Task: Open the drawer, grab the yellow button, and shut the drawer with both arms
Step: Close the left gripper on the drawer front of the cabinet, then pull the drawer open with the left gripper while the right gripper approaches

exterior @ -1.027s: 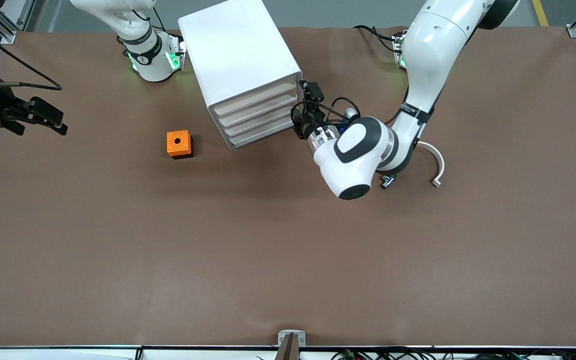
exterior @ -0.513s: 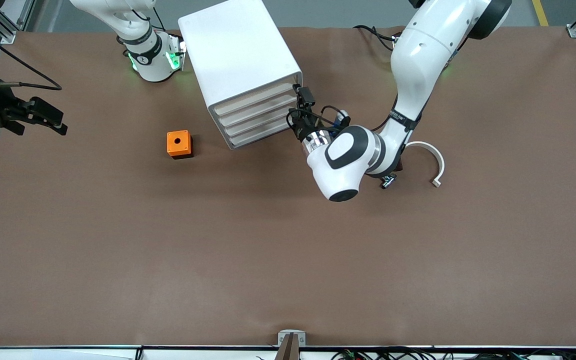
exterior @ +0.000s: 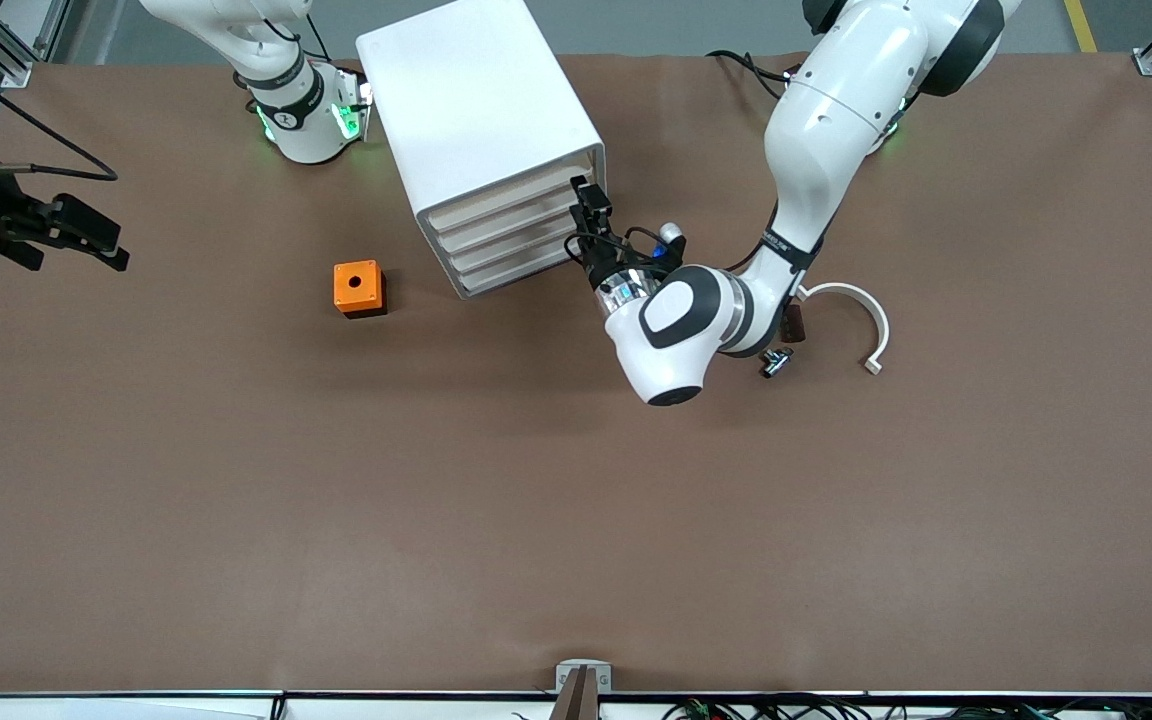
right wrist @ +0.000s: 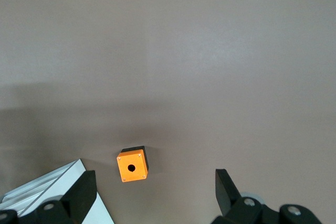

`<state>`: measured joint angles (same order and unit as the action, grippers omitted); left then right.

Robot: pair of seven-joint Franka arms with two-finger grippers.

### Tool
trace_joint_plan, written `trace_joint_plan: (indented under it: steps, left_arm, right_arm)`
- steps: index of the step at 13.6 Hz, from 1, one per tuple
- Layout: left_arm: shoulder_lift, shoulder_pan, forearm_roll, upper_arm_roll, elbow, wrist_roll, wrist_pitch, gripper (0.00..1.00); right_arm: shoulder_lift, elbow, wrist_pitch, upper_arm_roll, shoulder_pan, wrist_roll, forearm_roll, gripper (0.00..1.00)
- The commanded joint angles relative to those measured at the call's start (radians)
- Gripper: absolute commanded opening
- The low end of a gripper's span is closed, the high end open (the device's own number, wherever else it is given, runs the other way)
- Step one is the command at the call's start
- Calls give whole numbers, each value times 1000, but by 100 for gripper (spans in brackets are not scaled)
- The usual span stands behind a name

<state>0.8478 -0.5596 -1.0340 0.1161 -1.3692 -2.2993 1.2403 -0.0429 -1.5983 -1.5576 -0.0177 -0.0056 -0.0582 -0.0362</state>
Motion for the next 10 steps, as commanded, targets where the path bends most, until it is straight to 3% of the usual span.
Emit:
trace_joint_plan:
  steps: [1, 6, 8, 10]
  left_arm:
    - [10, -32, -26, -3, 10, -28, 1, 54]
    - [19, -69, -28, -3, 10, -26, 1, 31]
    - [24, -69, -28, -3, 10, -25, 1, 19]
    - [28, -63, -28, -3, 10, -23, 1, 14]
  right_arm:
    - [15, 11, 4, 1, -10, -5, 2, 100]
    - [93, 20, -32, -4, -13, 57, 87, 100]
    - [113, 21, -38, -4, -16, 58, 85, 100]
    - [161, 34, -39, -4, -17, 58, 88, 100]
